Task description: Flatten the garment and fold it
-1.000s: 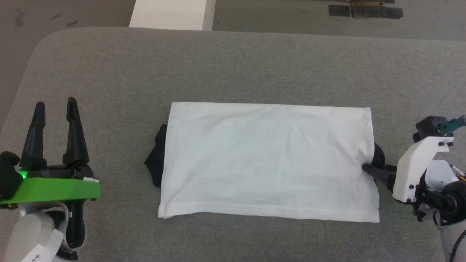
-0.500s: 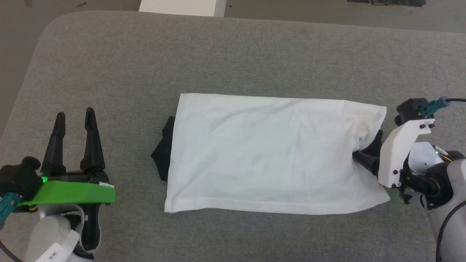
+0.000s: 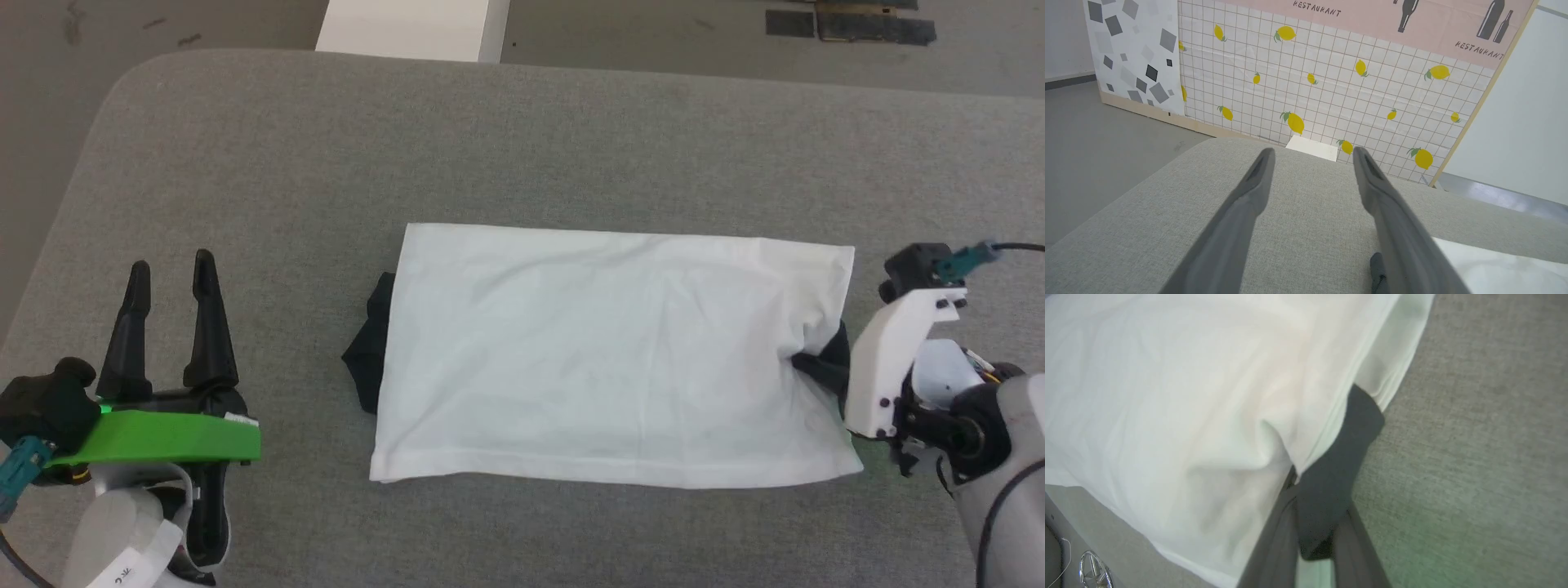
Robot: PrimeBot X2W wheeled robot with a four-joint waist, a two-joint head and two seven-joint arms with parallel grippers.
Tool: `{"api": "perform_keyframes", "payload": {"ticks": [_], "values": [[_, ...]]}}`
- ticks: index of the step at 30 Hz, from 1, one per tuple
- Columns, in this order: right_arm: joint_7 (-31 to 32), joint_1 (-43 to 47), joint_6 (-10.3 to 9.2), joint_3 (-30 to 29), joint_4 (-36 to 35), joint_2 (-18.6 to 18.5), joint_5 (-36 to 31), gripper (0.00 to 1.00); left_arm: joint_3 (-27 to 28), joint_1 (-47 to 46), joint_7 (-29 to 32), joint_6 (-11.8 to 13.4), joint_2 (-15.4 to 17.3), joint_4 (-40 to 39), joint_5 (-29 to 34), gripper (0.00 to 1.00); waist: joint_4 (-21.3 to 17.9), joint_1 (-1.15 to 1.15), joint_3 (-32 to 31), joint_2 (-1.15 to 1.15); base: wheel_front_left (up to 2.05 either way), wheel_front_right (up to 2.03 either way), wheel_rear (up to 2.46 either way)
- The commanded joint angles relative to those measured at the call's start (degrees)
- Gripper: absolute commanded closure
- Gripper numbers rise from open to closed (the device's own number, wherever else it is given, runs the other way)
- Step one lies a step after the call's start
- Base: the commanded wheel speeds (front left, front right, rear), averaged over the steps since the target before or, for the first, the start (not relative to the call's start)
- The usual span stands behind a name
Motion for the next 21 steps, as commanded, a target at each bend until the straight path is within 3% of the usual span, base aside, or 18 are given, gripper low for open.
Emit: {"api": "perform_keyframes", "payload": {"ticks": [1, 7, 15, 21], "values": [[0.32, 2.26, 0.18, -0.87, 1.06, -0.62, -0.28, 1.00, -0.01, 0.56, -0.21, -0.38, -0.07, 0.08, 0.83, 0.00, -0.52, 0.00, -0.90, 0.00, 0.00, 0.00, 0.00], [0.75, 4.09, 0.18, -10.10, 1.63, -3.34, -5.10, 1.00, -0.69, 1.41, -0.21, -0.38, 0.10, -0.10, 0.68, 0.00, -0.96, 0.00, -1.86, 0.00, 0.00, 0.00, 0.00], [3.15, 4.25, 0.18, -22.22, 0.85, -3.23, -17.07, 1.00, -1.55, 1.72, -0.21, -0.39, 0.63, 0.30, -0.05, 0.00, -0.83, 0.00, -2.11, 0.00, 0.00, 0.00, 0.00], [6.26, 3.86, 0.18, -21.53, -5.00, -0.46, -19.76, 1.00, -1.19, 2.66, -0.21, -0.39, 0.63, 0.39, -0.10, 0.00, -1.38, 0.00, -3.08, 0.00, 0.00, 0.00, 0.00]]}}
